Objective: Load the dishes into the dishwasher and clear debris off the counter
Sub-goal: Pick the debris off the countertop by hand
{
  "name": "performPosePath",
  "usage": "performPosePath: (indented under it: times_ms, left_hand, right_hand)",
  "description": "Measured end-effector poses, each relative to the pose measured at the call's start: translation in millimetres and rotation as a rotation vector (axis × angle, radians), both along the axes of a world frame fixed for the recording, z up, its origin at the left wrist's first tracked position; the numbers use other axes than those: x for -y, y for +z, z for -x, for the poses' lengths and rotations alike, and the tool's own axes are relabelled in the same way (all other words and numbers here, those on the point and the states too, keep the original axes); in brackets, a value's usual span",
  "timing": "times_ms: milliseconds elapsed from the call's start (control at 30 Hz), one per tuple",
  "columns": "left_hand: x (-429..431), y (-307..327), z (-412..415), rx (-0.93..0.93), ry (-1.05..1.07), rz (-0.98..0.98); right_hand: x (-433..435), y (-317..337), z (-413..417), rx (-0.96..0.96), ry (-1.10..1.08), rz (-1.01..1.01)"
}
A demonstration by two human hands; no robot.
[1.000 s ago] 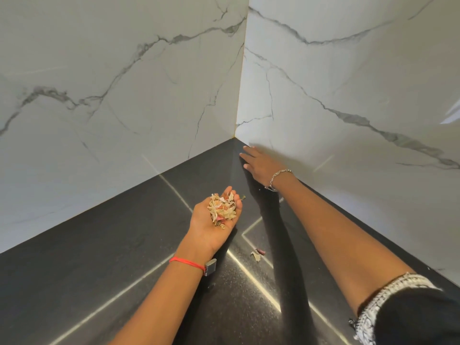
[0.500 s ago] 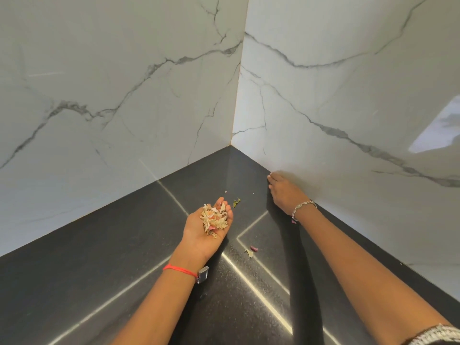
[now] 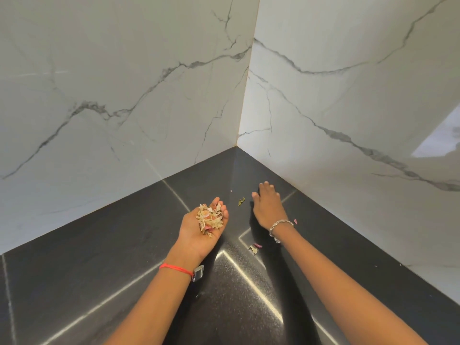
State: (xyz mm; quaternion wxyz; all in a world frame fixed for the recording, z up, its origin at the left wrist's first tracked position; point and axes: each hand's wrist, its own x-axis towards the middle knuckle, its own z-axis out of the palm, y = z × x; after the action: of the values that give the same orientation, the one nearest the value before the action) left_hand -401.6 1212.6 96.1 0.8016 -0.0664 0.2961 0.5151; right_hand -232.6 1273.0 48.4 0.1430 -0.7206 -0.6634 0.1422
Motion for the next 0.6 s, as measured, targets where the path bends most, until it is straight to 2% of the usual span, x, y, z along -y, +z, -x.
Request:
performPosePath:
  times_ms: [167, 367, 600]
  left_hand:
    - [3.4, -0.1, 6.5, -0.024, 0.015, -0.001]
    - [8.9, 1.9, 9.7, -0.008, 0.024, 0.007]
    - [17.1, 4.6, 1.6, 0.002, 0.015, 0.014]
  right_hand:
    - [7.1, 3.2, 38.3, -0.035, 0.216, 0.047]
    - [20.7, 8.4, 35.3, 0.069, 0.404, 0.059]
    - [59.9, 18.0, 11.4, 0.092, 0.371, 0.049]
